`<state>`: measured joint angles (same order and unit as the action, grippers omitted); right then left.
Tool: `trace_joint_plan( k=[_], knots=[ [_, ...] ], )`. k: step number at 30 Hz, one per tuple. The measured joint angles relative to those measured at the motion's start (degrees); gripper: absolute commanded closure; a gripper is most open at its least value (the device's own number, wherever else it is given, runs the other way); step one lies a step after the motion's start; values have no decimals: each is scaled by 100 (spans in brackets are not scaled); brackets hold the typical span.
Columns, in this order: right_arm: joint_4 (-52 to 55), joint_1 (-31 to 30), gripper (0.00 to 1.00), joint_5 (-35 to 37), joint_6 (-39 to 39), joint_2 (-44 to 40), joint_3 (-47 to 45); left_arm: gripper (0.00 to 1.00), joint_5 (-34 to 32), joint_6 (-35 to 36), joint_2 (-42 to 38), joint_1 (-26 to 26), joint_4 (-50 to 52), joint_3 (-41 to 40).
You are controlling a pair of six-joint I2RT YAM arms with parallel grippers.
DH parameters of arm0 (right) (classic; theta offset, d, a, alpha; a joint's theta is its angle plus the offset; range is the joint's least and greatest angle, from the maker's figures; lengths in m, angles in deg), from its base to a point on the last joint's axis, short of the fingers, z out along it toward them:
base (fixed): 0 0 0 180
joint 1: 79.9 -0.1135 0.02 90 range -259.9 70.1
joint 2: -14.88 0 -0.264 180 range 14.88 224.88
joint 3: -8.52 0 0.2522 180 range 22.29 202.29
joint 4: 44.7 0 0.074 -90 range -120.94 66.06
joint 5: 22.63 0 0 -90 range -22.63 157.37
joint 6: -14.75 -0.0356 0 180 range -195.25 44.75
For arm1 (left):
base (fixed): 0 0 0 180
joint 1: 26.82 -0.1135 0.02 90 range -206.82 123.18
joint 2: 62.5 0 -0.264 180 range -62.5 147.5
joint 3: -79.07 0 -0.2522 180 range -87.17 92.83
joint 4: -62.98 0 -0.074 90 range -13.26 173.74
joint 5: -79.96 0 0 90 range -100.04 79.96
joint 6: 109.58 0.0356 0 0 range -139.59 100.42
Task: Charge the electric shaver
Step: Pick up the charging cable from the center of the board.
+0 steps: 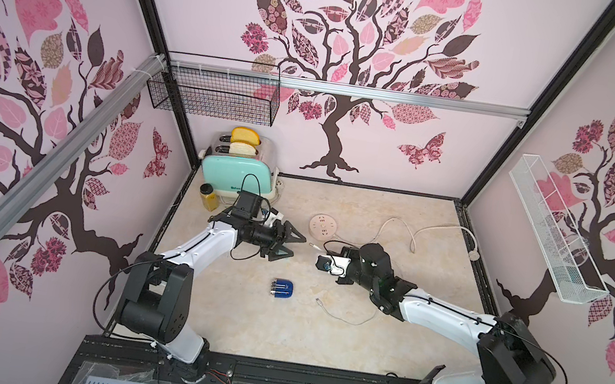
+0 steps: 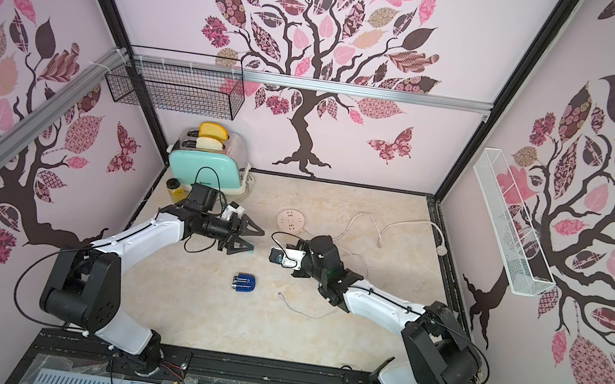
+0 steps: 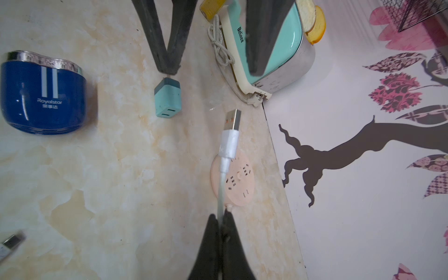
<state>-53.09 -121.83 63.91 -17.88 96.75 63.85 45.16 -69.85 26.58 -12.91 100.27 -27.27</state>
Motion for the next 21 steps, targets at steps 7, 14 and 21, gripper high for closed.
trace_joint_plan(
  k=[7,14,21],
  knots=[
    [-35,0,100,-39,387,-118,-17,42,173,-684,33,269,-634,11],
    [-48,0,100,-7,533,-116,-15,52,273,-1069,63,378,-1036,9],
    [-129,0,100,28,584,-116,-15,60,291,-1200,175,468,-1204,-9]
  ],
)
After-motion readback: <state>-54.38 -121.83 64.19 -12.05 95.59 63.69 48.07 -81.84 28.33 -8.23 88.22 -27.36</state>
